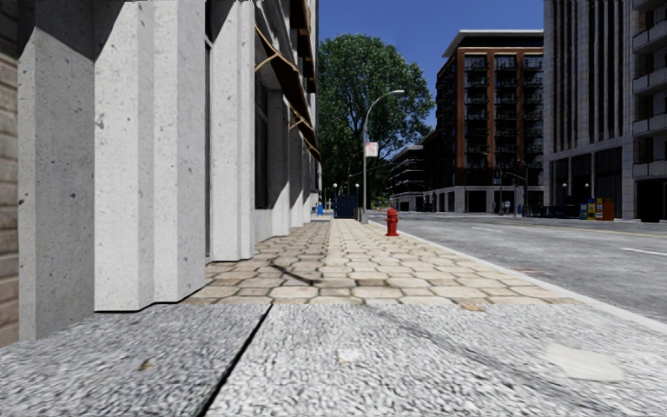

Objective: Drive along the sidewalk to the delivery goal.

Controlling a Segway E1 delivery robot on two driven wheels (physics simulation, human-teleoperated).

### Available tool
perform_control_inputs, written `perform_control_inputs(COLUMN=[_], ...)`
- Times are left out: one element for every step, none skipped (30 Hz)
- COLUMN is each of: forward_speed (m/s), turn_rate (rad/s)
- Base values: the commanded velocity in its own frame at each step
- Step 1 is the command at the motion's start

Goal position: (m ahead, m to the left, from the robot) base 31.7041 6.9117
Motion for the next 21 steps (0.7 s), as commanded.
perform_control_inputs(forward_speed=[2.00,2.00,2.00,2.00,2.00,2.00,2.00,2.00,2.00,2.00,2.00,2.00,2.00,2.00,2.00,2.00,2.00,2.00,2.00,2.00,2.00], turn_rate=[0.00,0.00,0.00,0.00,0.00,0.00,0.00,0.00,0.00,0.00,0.00,0.00,0.00,0.00,0.00,0.00,0.00,0.00,0.00,0.00,0.00])
